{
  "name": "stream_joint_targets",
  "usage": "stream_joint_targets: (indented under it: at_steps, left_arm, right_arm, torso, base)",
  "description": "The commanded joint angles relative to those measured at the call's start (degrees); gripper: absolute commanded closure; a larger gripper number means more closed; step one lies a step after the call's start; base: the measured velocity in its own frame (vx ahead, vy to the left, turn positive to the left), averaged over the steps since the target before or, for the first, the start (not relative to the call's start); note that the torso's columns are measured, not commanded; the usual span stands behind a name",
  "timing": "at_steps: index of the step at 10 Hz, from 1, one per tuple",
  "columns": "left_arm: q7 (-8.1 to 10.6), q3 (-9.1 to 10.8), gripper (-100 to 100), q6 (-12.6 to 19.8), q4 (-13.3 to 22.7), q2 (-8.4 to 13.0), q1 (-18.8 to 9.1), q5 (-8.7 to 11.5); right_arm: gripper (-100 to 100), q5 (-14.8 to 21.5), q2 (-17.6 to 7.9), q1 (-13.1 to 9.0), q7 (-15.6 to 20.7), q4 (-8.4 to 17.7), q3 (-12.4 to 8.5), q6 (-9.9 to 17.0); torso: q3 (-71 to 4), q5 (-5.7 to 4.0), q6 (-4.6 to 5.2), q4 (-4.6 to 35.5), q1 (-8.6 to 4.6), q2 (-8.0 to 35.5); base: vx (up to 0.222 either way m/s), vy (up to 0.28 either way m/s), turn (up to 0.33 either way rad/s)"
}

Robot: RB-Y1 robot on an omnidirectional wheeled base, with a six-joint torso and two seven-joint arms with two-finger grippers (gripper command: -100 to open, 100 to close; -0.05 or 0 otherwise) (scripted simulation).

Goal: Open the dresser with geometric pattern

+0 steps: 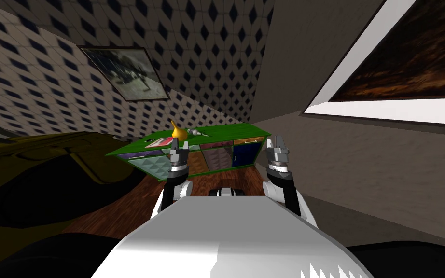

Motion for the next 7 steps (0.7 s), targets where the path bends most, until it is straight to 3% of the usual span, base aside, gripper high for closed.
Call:
stream_joint_targets:
  at_steps: [1,3,7]
  left_arm:
    - [-0.06,0.13,-100,-0.94,1.44,1.77,-0.36,-0.07]
    - [-0.14,0.31,-100,-2.23,3.5,3.01,-0.87,-0.18]
    - [-0.38,0.84,-100,-6.04,9.36,4.66,-2.32,-0.48]
  right_arm:
    - [0,0.0,0.0,0.0,0.0,0.0,0.0,0.0]
    - [0,0.0,0.0,0.01,0.0,0.03,0.0,0.01]
    - [0,0.0,0.0,0.01,0.0,0.03,0.0,0.01]
  torso:
    - [-8.46,0.0,0.0,4.23,0.0,4.23]
    - [-13.57,0.0,0.0,6.66,-0.02,6.62]
    - [-13.85,0.0,0.0,6.9,-0.01,6.87]
  base:
    - [0.02,-0.008,0.012]
    - [0.032,-0.02,0.011]
    - [0.046,-0.02,0.014]
